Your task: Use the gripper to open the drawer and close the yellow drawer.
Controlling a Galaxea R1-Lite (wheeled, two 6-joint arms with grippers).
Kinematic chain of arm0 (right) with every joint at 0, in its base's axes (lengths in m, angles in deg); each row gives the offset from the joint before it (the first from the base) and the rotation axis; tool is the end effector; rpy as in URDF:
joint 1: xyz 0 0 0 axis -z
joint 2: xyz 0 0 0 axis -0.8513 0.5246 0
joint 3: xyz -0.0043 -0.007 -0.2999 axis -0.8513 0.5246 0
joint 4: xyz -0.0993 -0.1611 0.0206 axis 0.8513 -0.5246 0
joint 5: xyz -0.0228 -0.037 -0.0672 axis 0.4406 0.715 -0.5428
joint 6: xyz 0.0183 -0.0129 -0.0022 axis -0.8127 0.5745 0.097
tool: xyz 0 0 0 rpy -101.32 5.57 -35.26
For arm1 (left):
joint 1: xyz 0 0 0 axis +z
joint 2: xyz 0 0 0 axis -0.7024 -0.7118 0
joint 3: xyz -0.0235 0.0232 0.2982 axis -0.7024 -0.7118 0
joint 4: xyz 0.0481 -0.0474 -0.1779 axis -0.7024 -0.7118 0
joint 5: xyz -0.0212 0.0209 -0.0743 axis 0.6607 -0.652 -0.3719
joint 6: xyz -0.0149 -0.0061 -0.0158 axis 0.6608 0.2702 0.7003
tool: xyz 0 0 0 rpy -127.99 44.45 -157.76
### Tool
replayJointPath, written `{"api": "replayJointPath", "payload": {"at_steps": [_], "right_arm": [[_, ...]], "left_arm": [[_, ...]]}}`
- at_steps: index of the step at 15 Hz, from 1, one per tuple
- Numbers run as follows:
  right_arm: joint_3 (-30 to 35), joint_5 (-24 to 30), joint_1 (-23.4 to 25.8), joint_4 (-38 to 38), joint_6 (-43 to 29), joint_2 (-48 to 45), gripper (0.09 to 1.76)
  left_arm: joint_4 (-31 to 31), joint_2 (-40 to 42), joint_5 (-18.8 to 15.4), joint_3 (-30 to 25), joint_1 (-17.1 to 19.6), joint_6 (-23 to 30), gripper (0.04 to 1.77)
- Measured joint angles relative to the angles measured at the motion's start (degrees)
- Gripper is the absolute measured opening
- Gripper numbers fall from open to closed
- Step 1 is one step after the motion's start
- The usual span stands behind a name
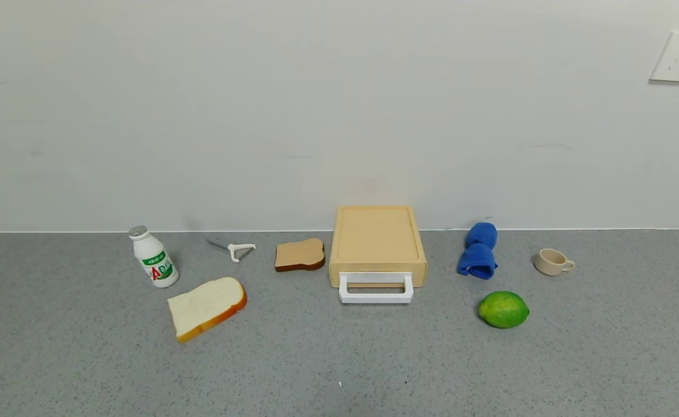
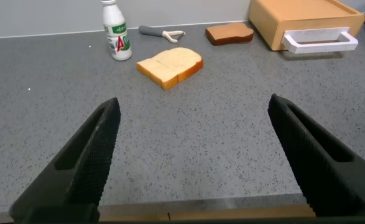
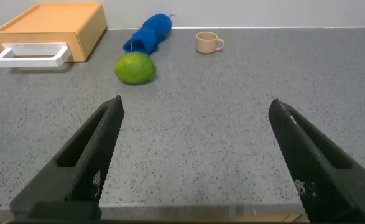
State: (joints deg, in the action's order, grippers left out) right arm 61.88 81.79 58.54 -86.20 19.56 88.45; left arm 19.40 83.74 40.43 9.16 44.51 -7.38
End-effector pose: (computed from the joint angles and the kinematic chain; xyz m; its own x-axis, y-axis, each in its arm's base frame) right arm -0.0229 -0.0005 0.0770 0.9995 -0.0306 0.0103 0.0302 0.9988 0.0382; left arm -0.0232 -0.0002 0.0770 0.9999 -0.0123 0.0082 0.0122 0.9998 0.0138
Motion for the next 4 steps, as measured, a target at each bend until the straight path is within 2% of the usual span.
{"api": "replayJointPath", "payload": {"at_steps": [4], "right_arm": [[0.00,0.01,0.00,0.04,-0.02,0.00,1.71]], "left_arm": [[0.00,0.00,0.00,0.00,0.00,0.00,1.72]]}}
